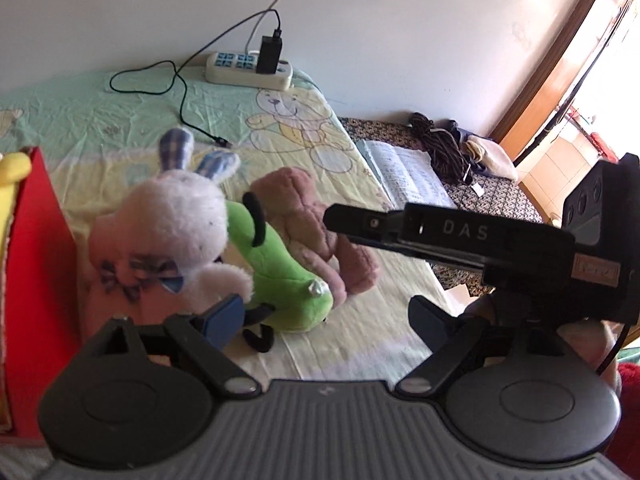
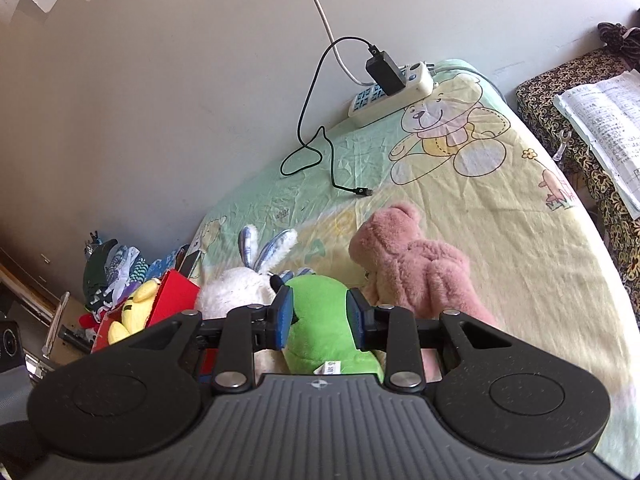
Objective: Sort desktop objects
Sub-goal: 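Move the right gripper to the green plush beside the white bunny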
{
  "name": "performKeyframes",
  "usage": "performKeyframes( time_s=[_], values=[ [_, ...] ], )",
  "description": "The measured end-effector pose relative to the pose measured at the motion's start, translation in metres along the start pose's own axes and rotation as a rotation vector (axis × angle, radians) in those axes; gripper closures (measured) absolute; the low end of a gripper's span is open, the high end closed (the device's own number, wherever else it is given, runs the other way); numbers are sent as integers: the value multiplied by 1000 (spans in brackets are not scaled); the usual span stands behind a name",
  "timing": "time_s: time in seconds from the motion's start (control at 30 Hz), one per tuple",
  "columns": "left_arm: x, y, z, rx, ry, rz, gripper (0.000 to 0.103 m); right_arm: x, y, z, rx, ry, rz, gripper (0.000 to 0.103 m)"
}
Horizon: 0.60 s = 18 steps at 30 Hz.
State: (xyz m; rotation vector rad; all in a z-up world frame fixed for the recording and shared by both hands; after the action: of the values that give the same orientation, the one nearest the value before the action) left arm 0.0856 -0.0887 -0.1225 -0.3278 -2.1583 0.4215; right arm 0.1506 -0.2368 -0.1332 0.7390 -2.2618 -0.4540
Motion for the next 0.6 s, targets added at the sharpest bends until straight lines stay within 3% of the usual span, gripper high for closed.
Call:
performKeyframes(
  time_s=[0.33, 0.4, 0.6],
  values=[
    [-38, 7, -2, 29, 60, -25, 13, -20, -6, -10, 25, 79, -69, 69],
    [-40, 14, -3, 32, 64, -49, 13, -25, -3, -12, 33, 93, -87, 57],
    [-39, 31, -7, 67, 81, -47, 13, -38, 8, -12, 89, 128, -134, 56]
  ],
)
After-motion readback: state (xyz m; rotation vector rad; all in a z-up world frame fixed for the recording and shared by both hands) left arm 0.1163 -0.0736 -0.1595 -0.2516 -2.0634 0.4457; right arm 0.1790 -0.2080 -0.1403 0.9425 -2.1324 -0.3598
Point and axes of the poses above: each gripper's, at about its wrist camera, not at the fingertips, and x roughly against the way its jaws point, y to its left, z to its underside, the point moved 6 cm from there along -x, roughly the way its jaws point, and after that the axes turned 9 degrees about x, right-handed, at the moved point
